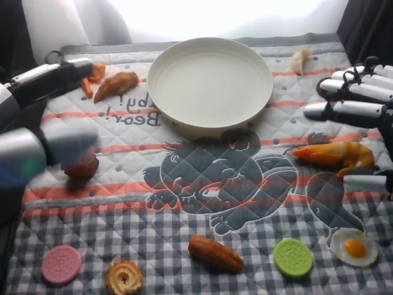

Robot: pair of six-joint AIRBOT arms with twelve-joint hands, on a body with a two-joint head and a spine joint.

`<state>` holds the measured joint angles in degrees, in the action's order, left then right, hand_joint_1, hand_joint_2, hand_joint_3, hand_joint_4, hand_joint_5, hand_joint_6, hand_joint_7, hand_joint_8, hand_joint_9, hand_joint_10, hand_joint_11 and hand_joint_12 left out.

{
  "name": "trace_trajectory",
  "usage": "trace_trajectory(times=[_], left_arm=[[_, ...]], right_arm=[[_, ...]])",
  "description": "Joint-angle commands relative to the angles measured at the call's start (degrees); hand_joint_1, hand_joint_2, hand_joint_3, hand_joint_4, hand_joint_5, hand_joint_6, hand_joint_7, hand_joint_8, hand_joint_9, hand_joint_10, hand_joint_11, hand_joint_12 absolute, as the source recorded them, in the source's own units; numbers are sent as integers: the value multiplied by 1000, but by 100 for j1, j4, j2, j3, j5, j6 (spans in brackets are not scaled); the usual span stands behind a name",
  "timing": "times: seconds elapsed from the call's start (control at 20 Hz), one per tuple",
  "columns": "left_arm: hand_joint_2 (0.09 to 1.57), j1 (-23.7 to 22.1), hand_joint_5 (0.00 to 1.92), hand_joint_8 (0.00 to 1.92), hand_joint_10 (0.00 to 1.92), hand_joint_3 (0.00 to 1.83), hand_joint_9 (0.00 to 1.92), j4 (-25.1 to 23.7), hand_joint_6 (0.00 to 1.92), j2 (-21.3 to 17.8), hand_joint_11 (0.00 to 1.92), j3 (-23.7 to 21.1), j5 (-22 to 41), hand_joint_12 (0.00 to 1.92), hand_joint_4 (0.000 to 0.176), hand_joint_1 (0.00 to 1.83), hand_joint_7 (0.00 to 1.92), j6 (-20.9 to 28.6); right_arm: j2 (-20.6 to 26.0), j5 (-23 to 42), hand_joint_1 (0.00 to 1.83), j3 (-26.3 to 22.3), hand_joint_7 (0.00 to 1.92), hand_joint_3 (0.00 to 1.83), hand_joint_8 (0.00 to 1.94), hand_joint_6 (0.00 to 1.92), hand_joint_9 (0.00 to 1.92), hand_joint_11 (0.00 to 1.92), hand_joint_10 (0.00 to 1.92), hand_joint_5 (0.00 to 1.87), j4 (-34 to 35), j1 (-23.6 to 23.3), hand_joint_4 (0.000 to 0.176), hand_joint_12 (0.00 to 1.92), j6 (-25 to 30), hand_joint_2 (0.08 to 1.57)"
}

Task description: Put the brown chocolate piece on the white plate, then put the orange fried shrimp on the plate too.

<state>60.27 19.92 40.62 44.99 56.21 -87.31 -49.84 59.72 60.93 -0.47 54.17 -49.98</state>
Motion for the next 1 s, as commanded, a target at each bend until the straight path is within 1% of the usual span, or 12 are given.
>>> trace_trajectory(times=[0.0, 0.2, 0.25, 0.3, 0.5, 0.55, 0.6, 0.7, 0.75, 0.8, 0.9, 0.95], left_arm=[[978, -68, 292, 2, 12, 3, 206, -32, 4, 10, 0, 19, 723, 427, 176, 573, 236, 42], [945, -98, 312, 11, 11, 0, 241, 30, 8, 30, 0, 122, 499, 474, 176, 626, 283, 39], [936, -98, 294, 5, 7, 0, 246, 70, 4, 29, 0, 154, 447, 498, 176, 631, 282, 37], [932, -99, 278, 3, 3, 0, 245, 123, 2, 27, 0, 190, 387, 483, 176, 633, 286, -6], [890, -108, 226, 2, 1, 0, 259, 540, 0, 33, 0, 235, 208, 602, 176, 632, 268, -559], [865, -124, 221, 6, 4, 0, 276, 606, 0, 42, 0, 235, 149, 652, 176, 646, 299, -717], [845, -165, 228, 6, 6, 0, 294, 738, 1, 68, 0, 235, 41, 695, 176, 666, 323, -1046], [855, -324, 229, 11, 18, 0, 330, 999, 3, 175, 0, 245, -186, 708, 176, 681, 347, -1723], [859, -390, 240, 6, 12, 1, 336, 1107, 3, 234, 0, 259, -254, 689, 176, 715, 349, -2005], [855, -440, 236, 2, 6, 0, 350, 1195, 1, 291, 0, 277, -317, 714, 176, 737, 354, -2241], [846, -636, 232, 2, 7, 0, 362, 1439, 1, 451, 20, 317, -556, 734, 176, 787, 348, -3080], [835, -717, 246, 11, 13, 0, 381, 1537, 7, 526, 37, 328, -644, 743, 176, 828, 371, -3508]], right_arm=[[43, 689, 688, 0, 208, 10, 6, 9, 149, 0, 9, 375, 113, -25, 175, 450, -1, 1236], [44, 697, 696, -6, 215, 1, 4, 6, 150, 11, 5, 390, 113, -25, 164, 436, -1, 1230], [44, 697, 669, -9, 211, 0, 1, 1, 161, 1, 2, 387, 112, -25, 173, 483, -1, 1225], [44, 696, 668, -12, 199, 0, 0, 0, 157, 0, 0, 378, 111, -25, 175, 488, -1, 1223], [44, 700, 671, -12, 199, 2, 1, 1, 150, 0, 3, 373, 111, -26, 176, 476, -1, 1230], [47, 711, 708, -15, 204, 0, 2, 4, 156, 0, 4, 385, 110, -26, 167, 487, -1, 1225], [51, 746, 666, -24, 203, 1, 1, 1, 157, 0, 3, 380, 107, -26, 172, 495, -1, 1228], [72, 847, 665, -50, 201, 1, 1, 0, 157, 0, 1, 379, 105, -26, 157, 471, -1, 1233], [86, 879, 647, -62, 207, 0, 0, 0, 169, 0, 0, 375, 104, -26, 159, 507, -1, 1234], [98, 893, 641, -72, 209, 0, 0, 1, 168, 0, 0, 376, 101, -26, 154, 512, -1, 1235], [115, 911, 632, -87, 199, 0, 0, 1, 148, 0, 1, 364, 76, -26, 168, 448, -1, 1238], [118, 927, 613, -94, 198, 3, 0, 1, 144, 0, 0, 357, 69, -26, 170, 439, -1, 1246]])
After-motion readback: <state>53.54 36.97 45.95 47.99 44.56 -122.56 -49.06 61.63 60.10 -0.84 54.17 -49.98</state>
